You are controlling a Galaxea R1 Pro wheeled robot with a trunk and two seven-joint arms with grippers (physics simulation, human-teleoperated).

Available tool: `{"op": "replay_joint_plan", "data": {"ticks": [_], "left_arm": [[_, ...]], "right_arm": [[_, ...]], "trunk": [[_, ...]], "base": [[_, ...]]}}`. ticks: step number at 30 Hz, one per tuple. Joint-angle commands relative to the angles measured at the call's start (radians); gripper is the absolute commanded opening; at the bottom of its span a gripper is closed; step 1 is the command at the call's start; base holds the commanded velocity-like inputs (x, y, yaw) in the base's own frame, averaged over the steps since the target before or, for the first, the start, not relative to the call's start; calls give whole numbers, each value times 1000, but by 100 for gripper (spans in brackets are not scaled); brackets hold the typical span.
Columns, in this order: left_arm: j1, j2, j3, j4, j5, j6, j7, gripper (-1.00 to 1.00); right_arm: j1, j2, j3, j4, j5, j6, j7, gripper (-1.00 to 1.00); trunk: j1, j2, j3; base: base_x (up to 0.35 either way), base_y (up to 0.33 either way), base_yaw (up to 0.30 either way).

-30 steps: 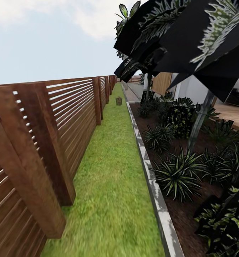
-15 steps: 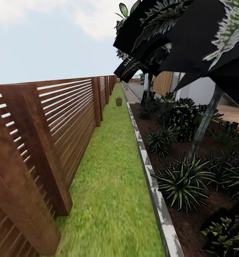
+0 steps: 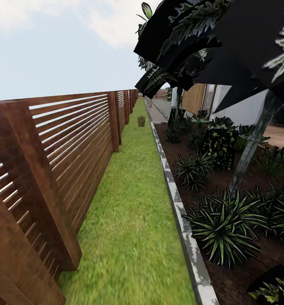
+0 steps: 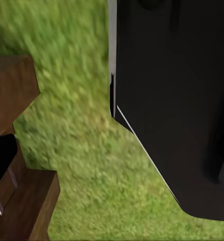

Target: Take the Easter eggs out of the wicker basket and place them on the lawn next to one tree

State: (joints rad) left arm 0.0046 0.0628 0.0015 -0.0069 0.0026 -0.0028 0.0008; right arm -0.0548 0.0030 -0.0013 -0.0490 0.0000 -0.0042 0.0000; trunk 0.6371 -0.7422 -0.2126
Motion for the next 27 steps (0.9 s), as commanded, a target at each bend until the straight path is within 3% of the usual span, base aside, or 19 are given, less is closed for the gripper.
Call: {"op": "replay_joint_plan", "data": {"ticks": [1, 27], "left_arm": [[0, 0, 0, -1, 0, 0, 0, 100], [0, 0, 0, -1, 0, 0, 0, 100]], "right_arm": [[0, 0, 0, 0, 0, 0, 0, 100], [0, 0, 0, 0, 0, 0, 0, 100]], "trunk": [[1, -1, -1], [1, -1, -1]], "base": [[323, 0, 0], [323, 44, 0]]}}
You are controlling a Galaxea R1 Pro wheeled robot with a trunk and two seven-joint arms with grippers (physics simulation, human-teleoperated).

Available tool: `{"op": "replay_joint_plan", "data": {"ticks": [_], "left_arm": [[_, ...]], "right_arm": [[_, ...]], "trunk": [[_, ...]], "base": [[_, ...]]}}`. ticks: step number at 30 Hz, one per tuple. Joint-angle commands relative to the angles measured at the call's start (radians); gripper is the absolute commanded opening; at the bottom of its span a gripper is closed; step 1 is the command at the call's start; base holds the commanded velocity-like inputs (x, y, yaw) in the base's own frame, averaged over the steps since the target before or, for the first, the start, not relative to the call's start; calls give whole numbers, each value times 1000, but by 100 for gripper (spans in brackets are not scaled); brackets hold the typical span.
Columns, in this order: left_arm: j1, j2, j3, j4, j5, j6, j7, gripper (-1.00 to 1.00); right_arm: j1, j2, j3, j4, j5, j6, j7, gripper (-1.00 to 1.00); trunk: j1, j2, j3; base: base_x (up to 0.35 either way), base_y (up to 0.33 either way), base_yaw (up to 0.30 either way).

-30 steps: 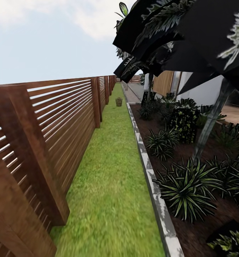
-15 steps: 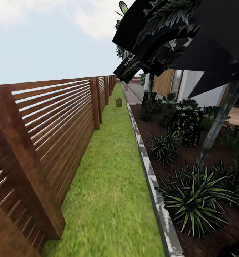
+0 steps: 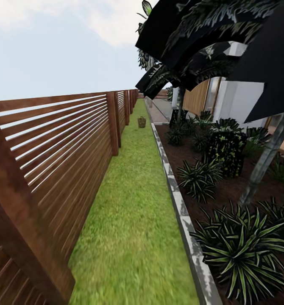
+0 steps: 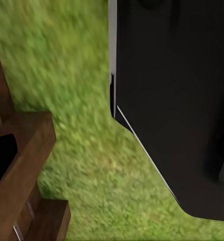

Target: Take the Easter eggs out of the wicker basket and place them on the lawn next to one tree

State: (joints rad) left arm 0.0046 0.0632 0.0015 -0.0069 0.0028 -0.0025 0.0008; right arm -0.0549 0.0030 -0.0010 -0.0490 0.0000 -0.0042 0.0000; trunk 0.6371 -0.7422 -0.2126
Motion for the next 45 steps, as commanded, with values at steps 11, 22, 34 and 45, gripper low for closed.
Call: {"op": "replay_joint_plan", "data": {"ticks": [11, 22, 34, 45], "left_arm": [[0, 0, 0, -1, 0, -1, 0, 100], [0, 0, 0, -1, 0, -1, 0, 100], [0, 0, 0, -1, 0, -1, 0, 100], [0, 0, 0, -1, 0, -1, 0, 100]], "right_arm": [[0, 0, -2, 4, -3, 1, 0, 100], [0, 0, -2, 4, -3, 1, 0, 100], [0, 0, -1, 4, -2, 1, 0, 100], [0, 0, -1, 4, -1, 1, 0, 100]], "trunk": [[1, -1, -1], [1, -1, -1], [1, -1, -1], [1, -1, -1]], "base": [[323, 76, 0], [323, 79, 0], [323, 61, 0], [323, 2, 0]]}}
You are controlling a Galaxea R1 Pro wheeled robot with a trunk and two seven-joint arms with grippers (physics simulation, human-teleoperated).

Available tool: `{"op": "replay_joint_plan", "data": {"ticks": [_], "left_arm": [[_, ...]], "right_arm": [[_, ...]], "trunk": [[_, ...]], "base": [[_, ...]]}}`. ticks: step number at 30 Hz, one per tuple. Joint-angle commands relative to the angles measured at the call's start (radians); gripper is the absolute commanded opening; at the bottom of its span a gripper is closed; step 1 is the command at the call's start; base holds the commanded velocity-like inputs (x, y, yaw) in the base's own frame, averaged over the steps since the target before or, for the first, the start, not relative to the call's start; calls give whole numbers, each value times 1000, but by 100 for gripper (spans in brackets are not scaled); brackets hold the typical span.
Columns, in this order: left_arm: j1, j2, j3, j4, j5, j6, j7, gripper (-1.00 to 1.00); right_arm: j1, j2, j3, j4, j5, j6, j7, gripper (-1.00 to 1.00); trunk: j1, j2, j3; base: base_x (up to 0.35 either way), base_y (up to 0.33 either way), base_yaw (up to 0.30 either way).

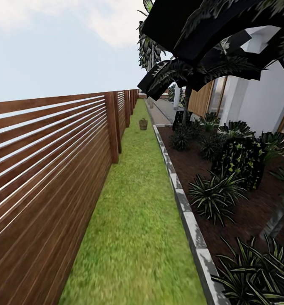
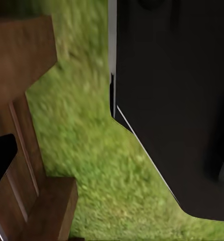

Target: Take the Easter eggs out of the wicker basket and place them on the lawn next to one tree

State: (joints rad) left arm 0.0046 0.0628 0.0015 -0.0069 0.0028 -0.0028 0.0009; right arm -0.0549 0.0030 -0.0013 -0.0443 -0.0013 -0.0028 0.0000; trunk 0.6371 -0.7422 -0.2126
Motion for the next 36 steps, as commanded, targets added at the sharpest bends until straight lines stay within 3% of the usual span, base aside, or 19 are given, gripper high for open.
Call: {"op": "replay_joint_plan", "data": {"ticks": [1, 36], "left_arm": [[0, 0, 0, -1, 0, 0, 0, 100], [0, 0, 0, -1, 0, 0, 0, 100]], "right_arm": [[0, 0, 0, 0, 1, 0, 0, 100], [0, 0, 0, 0, 0, 0, 0, 100]], "trunk": [[1, -1, -1], [1, -1, -1]], "base": [[323, 0, 0], [323, 0, 0]]}}
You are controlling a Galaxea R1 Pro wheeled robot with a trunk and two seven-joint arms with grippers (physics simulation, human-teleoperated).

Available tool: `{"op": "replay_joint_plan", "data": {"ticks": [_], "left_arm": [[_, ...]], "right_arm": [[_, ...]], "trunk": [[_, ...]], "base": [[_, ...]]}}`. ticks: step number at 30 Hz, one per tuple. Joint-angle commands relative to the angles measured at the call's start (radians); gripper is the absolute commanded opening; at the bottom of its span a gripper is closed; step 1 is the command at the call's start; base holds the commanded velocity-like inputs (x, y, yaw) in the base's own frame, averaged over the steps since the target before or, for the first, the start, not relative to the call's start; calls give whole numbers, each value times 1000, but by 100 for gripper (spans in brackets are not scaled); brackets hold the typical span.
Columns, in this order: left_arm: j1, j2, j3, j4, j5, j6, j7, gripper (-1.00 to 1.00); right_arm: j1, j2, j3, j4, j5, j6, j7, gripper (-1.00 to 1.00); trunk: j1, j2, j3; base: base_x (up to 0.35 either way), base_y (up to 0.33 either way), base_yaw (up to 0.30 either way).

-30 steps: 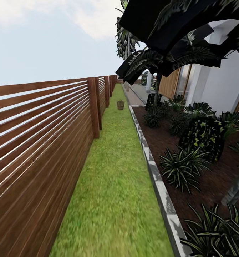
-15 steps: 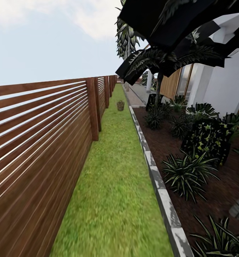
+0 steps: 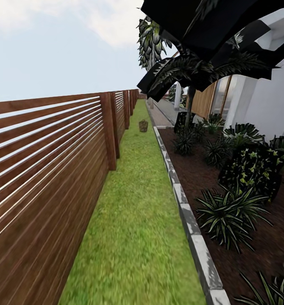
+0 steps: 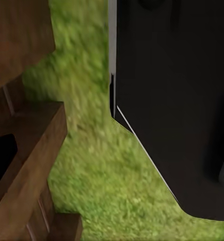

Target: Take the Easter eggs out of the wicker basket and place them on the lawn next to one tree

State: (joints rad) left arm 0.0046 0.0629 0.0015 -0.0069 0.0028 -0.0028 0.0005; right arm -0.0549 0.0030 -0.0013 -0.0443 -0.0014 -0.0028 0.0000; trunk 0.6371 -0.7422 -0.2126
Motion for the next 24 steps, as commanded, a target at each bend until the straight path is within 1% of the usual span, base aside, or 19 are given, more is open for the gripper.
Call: {"op": "replay_joint_plan", "data": {"ticks": [1, 9, 24], "left_arm": [[0, 0, 0, -1, 0, 0, 0, 100], [0, 0, 0, -1, 0, 0, 0, 100], [0, 0, 0, -1, 0, 0, 0, 100]], "right_arm": [[0, 0, 0, 0, 0, 0, 0, 100], [0, 0, 0, -1, 1, 0, 0, 100], [0, 0, 0, 0, 0, 0, 0, 100]], "trunk": [[1, -1, -1], [1, -1, -1], [1, -1, -1]], "base": [[323, 0, 0], [323, 12, 0], [323, 70, 0]]}}
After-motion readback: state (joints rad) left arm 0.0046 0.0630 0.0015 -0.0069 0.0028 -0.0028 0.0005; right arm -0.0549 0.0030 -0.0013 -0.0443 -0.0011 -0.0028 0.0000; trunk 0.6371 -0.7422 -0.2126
